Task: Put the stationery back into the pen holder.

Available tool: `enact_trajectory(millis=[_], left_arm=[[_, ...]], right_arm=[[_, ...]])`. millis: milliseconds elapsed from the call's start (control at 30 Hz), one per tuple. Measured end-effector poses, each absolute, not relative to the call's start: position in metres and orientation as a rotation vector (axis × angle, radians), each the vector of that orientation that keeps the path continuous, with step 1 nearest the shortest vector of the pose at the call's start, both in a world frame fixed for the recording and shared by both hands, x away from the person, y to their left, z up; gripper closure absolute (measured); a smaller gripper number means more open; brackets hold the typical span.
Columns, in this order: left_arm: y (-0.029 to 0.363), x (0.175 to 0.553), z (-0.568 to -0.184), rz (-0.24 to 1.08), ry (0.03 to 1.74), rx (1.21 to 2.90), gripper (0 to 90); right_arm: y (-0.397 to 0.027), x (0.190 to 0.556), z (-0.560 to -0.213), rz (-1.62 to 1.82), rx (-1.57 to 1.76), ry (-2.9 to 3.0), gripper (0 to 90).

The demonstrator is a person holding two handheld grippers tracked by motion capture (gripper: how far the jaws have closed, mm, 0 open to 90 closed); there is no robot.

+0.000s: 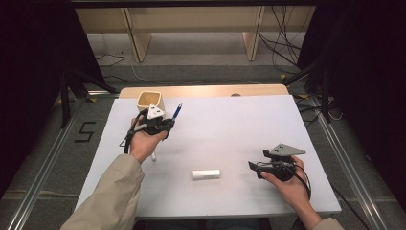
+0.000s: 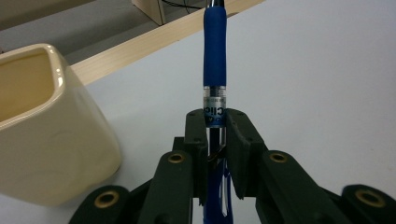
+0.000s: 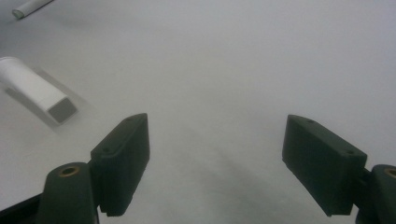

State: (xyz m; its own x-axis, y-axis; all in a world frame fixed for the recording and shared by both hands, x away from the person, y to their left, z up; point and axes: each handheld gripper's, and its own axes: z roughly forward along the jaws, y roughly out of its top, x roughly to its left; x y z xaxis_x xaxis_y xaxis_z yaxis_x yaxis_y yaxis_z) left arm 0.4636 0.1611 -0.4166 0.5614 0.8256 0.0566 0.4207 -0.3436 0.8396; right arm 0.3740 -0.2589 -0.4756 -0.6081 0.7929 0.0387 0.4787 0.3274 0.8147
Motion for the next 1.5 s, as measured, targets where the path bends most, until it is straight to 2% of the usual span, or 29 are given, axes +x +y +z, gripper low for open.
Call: enact_trajectory(millis=[733, 1500], left_arm=[[0.207, 0.481, -0.397, 0.775, 1.194, 1.690, 79.3], [0.211, 0.528, -0.377, 0.872, 1.140, 1.572, 79.2]], right_arm=[[-0.259, 0.374, -0.476, 1.177, 1.129, 2.230, 24.0], [-0.261, 0.374, -0.476, 1.182, 1.136, 2.232, 24.0]])
